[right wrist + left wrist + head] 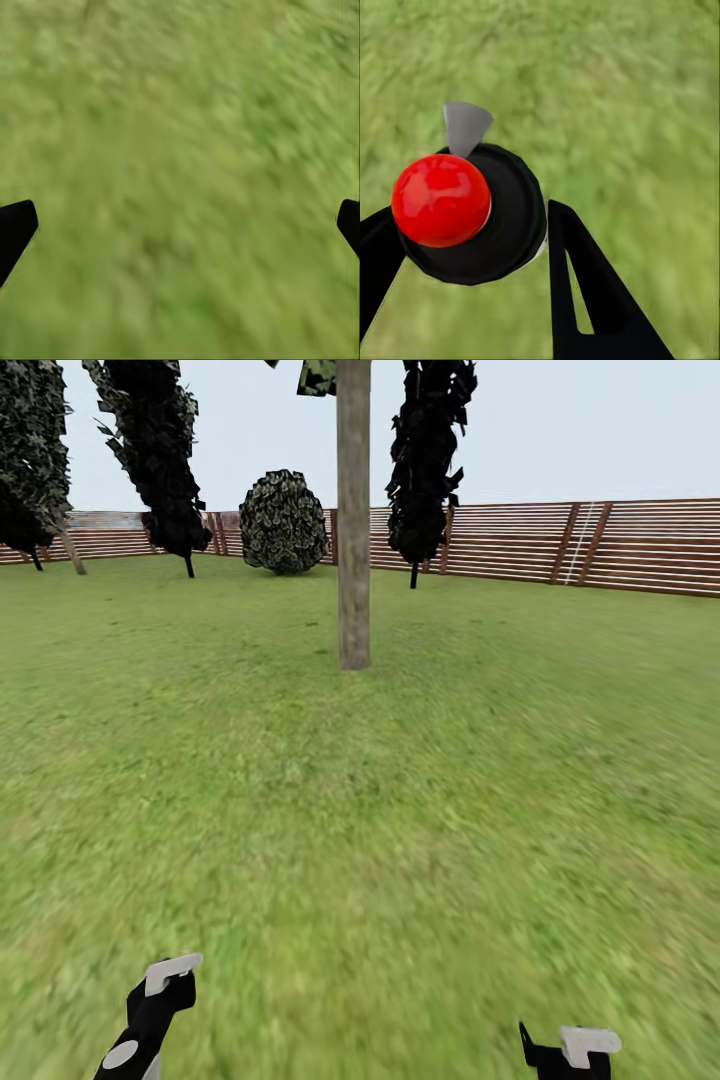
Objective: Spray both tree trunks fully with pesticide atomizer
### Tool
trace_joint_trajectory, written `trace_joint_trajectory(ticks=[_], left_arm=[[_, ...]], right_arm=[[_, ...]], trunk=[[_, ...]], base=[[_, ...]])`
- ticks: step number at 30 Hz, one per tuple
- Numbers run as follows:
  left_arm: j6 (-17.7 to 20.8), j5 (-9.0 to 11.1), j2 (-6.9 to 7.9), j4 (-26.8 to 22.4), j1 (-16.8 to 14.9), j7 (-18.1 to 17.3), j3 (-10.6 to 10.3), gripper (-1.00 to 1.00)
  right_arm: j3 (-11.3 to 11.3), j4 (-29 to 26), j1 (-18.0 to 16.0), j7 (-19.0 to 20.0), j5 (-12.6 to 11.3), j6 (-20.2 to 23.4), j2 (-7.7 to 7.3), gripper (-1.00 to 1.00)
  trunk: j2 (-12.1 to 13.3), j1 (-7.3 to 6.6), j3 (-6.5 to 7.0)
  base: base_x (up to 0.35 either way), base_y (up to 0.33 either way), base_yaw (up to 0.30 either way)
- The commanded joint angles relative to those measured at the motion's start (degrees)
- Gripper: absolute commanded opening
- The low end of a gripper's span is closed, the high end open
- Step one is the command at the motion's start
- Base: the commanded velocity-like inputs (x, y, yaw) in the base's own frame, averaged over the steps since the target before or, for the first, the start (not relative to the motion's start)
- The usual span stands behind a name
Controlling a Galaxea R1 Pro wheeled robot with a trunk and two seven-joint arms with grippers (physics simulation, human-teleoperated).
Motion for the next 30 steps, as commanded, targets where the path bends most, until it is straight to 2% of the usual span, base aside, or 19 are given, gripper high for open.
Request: trace_joint_trajectory(ticks=[1, 9, 30], left_arm=[[0.0, 0.0, 0.0, 0.0, 0.0, 0.0, 0.0, -1.0], [-0.1, 0.3, 0.06, 0.0, 0.0, 0.0, 0.1, -1.0], [-0.2, 0.2, -0.08, 0.0, 0.1, 0.1, 0.2, -1.0]], right_arm=[[0.0, 0.0, 0.0, 0.0, 0.0, 0.0, 0.0, 1.0], [0.0, 0.0, 0.0, 0.0, 0.0, 0.0, 0.0, 1.0], [0.0, 0.0, 0.0, 0.2, 0.0, 0.0, 0.0, 1.0]], trunk=[[0.0, 0.0, 0.0], [0.0, 0.0, 0.0], [0.0, 0.0, 0.0]], base=[[0.343, 0.114, 0.0], [0.342, 0.098, 0.0], [0.342, 0.013, 0.0]])
